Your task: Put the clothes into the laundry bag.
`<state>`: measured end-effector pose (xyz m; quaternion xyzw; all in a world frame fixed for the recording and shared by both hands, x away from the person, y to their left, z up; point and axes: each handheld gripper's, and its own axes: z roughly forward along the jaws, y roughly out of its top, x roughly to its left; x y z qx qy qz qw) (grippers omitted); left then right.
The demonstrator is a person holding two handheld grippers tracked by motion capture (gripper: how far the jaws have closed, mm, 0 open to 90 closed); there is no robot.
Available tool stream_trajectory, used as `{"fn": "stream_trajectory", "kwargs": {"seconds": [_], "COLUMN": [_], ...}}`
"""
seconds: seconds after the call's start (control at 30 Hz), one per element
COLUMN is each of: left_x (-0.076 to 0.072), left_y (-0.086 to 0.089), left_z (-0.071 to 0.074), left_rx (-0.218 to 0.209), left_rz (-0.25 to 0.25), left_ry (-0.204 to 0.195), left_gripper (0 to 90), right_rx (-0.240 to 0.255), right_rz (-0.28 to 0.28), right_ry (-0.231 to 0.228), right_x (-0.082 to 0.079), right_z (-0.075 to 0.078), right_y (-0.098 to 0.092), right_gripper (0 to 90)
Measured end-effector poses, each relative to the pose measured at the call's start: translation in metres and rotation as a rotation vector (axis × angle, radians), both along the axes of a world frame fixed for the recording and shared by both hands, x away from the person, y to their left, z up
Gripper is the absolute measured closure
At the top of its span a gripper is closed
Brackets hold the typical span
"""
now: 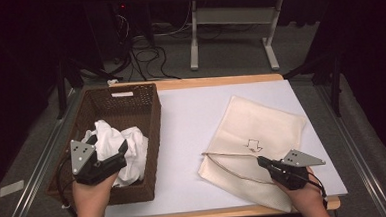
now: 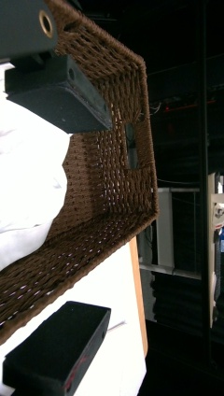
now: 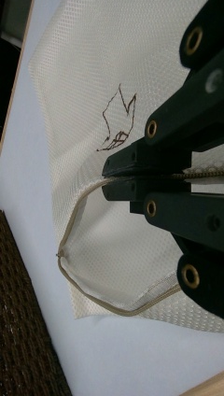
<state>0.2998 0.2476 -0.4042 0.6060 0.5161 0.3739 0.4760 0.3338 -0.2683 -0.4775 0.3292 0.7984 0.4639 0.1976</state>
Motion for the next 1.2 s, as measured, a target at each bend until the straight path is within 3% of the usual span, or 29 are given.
{"fn": "stream_trajectory", "kwargs": {"seconds": [0.3, 0.43, 0.53, 0.63, 0.73, 0.8, 0.93, 1.07, 1.2], "left_x": [0.032, 0.046, 0.055, 0.064, 0.076, 0.083, 0.095, 0.103, 0.11], "left_y": [0.011, 0.016, 0.02, 0.022, 0.025, 0.029, 0.04, 0.043, 0.041], "left_z": [0.004, 0.002, -0.004, -0.01, -0.02, -0.026, -0.036, -0.046, -0.057], "left_rx": [-0.005, -0.006, 0.012, 0.025, 0.048, 0.068, 0.029, 0.017, 0.022], "left_rz": [0.005, 0.007, 0.008, 0.004, -0.007, 0.025, 0.022, 0.002, -0.021], "left_ry": [0.085, 0.139, 0.208, 0.296, 0.43, 0.531, 0.686, 0.797, 0.884], "left_gripper": [8.0, 6.5, 4.1, 1.6, 0.1, 0.1, 0.2, 0.1, 0.1], "right_rx": [-0.003, -0.006, -0.006, -0.008, -0.007, -0.008, -0.01, -0.009, -0.007], "right_rz": [0.001, 0.003, 0.003, 0.004, 0.002, 0.005, 0.007, 0.01, 0.009], "right_ry": [0.003, 0.002, 0.001, 0.005, 0.008, 0.004, 0.002, 0.005, 0.009], "right_x": [-0.001, -0.001, -0.001, -0.001, -0.001, -0.001, -0.002, -0.002, -0.003], "right_z": [0.0, 0.0, -0.001, -0.001, -0.001, 0.0, -0.001, -0.001, -0.001], "right_y": [0.0, 0.0, 0.0, 0.0, 0.0, 0.0, 0.0, 0.0, 0.0], "right_gripper": [87.5, 87.5, 87.6, 87.5, 87.5, 87.5, 87.5, 87.5, 87.6]}}
